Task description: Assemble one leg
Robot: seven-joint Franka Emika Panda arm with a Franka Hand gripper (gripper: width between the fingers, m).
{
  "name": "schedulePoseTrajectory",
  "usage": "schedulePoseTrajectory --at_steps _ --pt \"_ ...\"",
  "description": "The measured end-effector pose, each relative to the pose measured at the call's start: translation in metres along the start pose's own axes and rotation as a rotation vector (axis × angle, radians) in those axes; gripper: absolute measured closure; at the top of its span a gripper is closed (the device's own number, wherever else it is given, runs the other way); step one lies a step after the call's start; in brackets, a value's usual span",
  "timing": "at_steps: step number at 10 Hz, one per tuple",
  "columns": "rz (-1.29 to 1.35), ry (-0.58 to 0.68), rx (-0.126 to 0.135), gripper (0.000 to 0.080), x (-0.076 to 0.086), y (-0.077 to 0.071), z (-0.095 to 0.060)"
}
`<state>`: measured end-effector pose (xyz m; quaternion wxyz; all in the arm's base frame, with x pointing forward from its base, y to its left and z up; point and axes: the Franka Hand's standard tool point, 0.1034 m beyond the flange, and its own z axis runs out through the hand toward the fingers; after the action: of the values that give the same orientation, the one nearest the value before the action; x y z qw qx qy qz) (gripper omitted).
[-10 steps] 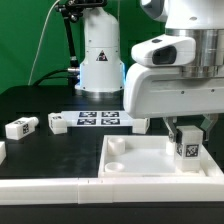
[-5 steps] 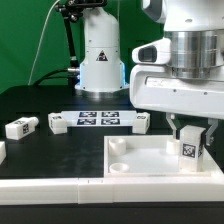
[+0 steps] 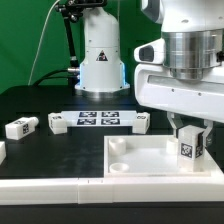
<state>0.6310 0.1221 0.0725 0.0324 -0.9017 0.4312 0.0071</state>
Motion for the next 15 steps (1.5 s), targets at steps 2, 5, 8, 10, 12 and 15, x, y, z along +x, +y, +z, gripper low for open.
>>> schedulePoseTrajectory --at_steps 2,5,8,10,12,15 --pt "-0.065 0.0 0.0 0.0341 0.0004 0.0002 0.0" --pt "-0.36 0.012 -0.004 0.0156 -0.0008 -0.0014 0.0" --pt "-0.662 0.016 -0.017 0.015 -0.0006 -0.002 -0.0012" --pt "-0.904 0.012 -0.021 0.015 0.0018 -0.0003 0.0001" --pt "-1.103 0.016 -0.035 0.015 0.0035 0.0006 0.0" --pt "-1.294 0.022 -0.059 0.015 0.0051 0.0015 -0.0002"
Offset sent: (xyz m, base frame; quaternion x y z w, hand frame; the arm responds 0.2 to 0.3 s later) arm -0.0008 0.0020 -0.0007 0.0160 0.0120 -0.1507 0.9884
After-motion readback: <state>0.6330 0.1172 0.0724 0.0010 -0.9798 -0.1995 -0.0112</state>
